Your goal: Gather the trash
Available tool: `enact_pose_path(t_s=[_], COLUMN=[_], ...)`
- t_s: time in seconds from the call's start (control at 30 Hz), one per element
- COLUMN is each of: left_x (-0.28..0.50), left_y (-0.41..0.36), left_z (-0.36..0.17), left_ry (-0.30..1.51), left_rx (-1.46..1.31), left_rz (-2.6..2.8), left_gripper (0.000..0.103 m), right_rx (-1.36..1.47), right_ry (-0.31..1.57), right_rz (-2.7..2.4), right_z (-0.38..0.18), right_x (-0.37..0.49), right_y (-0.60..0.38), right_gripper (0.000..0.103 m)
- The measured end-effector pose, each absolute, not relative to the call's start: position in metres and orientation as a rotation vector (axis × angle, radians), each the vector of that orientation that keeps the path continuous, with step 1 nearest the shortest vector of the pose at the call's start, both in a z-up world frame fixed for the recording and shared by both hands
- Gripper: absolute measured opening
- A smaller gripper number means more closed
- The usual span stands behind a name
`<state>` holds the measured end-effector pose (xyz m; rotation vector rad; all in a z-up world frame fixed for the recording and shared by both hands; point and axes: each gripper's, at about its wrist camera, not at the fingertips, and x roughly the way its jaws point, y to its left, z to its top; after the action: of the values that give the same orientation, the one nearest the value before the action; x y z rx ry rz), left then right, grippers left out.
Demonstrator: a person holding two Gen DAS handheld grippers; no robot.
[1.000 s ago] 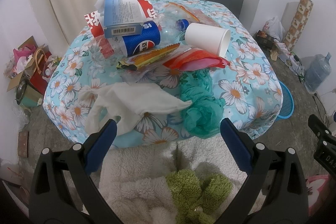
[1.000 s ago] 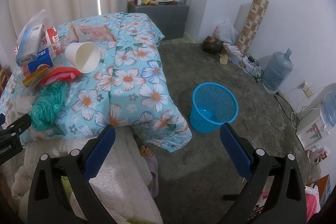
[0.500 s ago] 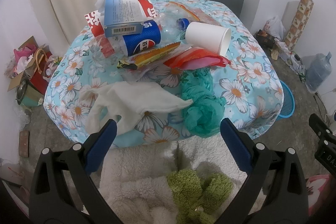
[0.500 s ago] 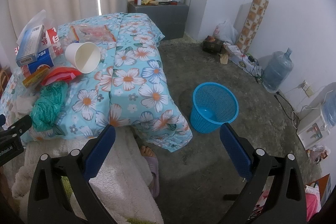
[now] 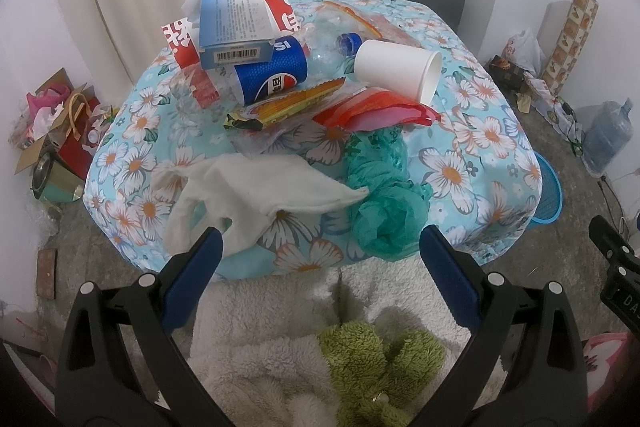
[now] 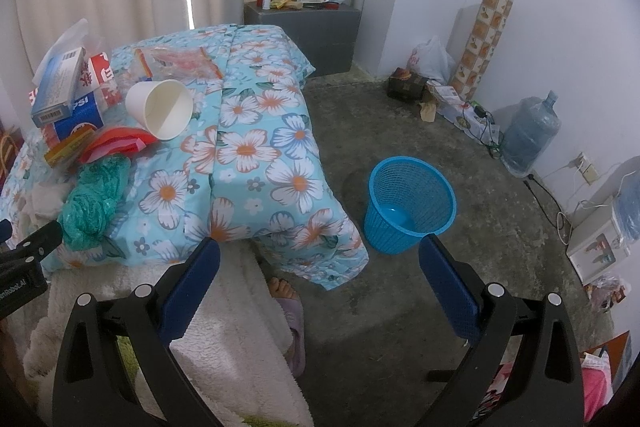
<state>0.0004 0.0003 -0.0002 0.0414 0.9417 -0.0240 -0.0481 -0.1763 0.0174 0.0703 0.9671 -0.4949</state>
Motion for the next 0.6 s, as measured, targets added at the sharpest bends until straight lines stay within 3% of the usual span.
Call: enact_pose_path(t_s=[0.37, 0.6], left_x=[-0.01, 0.001], left_y=[0.016, 0.035], left_z=[-0.014, 0.008], left_ry=[0.95, 0.868], left_rx=[0.049, -0.007], left_rz=[-0.038, 0.017], left_gripper=[0.095, 0.095], right_rx=[0.075, 0.097], right_ry=[0.964, 0.936], right_rz=[-0.491, -0.465], right_z=[0.017, 0.018], right_x=[-0.051, -0.046], right_y=[-0.183, -0.17], right_gripper=[0.097, 0.097])
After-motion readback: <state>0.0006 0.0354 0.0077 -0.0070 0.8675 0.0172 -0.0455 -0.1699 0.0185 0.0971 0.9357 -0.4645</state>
